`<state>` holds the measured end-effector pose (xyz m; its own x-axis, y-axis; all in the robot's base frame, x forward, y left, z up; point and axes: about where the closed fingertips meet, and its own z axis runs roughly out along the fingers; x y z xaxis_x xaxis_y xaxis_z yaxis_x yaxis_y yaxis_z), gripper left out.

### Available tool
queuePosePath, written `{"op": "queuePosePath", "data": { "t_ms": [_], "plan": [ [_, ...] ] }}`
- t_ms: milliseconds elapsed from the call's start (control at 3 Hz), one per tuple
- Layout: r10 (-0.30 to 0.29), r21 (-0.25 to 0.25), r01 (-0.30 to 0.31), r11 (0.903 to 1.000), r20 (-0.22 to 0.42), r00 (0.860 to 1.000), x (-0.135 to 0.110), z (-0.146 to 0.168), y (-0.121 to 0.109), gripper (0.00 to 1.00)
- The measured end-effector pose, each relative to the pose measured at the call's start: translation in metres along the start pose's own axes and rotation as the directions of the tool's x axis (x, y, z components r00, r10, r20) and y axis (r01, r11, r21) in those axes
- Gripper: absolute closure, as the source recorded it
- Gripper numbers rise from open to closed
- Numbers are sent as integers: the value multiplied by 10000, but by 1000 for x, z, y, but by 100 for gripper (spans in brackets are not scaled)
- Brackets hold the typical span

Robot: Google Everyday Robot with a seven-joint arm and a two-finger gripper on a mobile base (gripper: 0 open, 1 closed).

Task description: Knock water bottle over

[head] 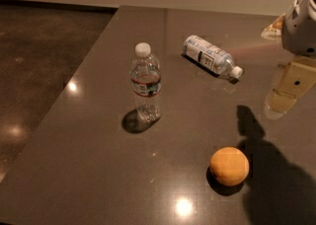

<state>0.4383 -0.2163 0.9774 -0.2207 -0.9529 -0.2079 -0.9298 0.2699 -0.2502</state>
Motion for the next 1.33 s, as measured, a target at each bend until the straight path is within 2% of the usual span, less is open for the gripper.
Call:
{"op": "queuePosePath", "data": {
  "t_ms": [333, 667, 1000, 1333],
  "plan": [
    [0, 2, 0, 10000, 1, 10000, 0, 0, 0, 0],
    [148, -429, -124, 9990, 552, 9984, -9, 2, 0, 0],
    [212, -1009, -25, 9949, 1844, 9826, -48, 7, 6, 0],
    [44, -1155, 305, 9928, 2904, 9569, -98, 11, 14, 0]
  ]
}}
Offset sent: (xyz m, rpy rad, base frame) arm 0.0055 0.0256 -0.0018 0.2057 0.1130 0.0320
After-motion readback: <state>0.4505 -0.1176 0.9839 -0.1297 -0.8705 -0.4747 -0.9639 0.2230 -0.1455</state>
